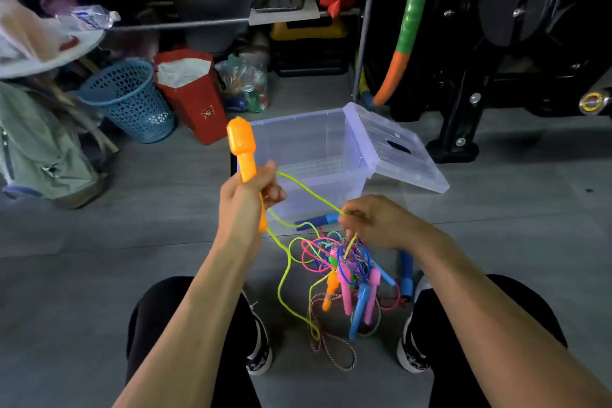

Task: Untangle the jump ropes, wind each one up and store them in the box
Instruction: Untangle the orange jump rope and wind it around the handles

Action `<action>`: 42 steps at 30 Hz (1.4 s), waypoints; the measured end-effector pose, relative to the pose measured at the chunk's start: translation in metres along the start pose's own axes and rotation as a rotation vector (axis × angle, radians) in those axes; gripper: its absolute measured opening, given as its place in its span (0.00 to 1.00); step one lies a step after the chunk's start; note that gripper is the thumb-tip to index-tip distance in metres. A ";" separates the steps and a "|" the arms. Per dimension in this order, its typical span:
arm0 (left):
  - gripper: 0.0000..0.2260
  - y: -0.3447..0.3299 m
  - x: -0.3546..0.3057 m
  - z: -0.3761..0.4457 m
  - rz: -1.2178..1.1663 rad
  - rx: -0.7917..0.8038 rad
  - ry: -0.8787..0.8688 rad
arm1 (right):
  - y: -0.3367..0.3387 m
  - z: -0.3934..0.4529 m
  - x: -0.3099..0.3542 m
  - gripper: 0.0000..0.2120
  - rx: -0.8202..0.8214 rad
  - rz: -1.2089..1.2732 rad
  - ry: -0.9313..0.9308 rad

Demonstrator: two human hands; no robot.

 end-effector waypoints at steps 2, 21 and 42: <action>0.08 0.009 0.011 0.006 0.305 -0.111 0.112 | 0.012 0.001 0.012 0.12 -0.131 0.045 0.055; 0.15 -0.012 0.003 0.000 0.066 0.094 -0.006 | -0.003 -0.001 -0.008 0.14 0.070 -0.117 -0.032; 0.11 -0.041 0.019 -0.007 0.845 0.188 -0.398 | -0.001 0.007 0.031 0.18 -0.233 -0.091 0.252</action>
Point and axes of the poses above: each hand's wrist, its own z-axis towards the middle knuckle, its own y-axis out of the back of the hand, x = y × z, the point moved 6 cm from there along z, towards the middle knuckle, and after that the axes turned 13 degrees about y, right-handed, at the moved point
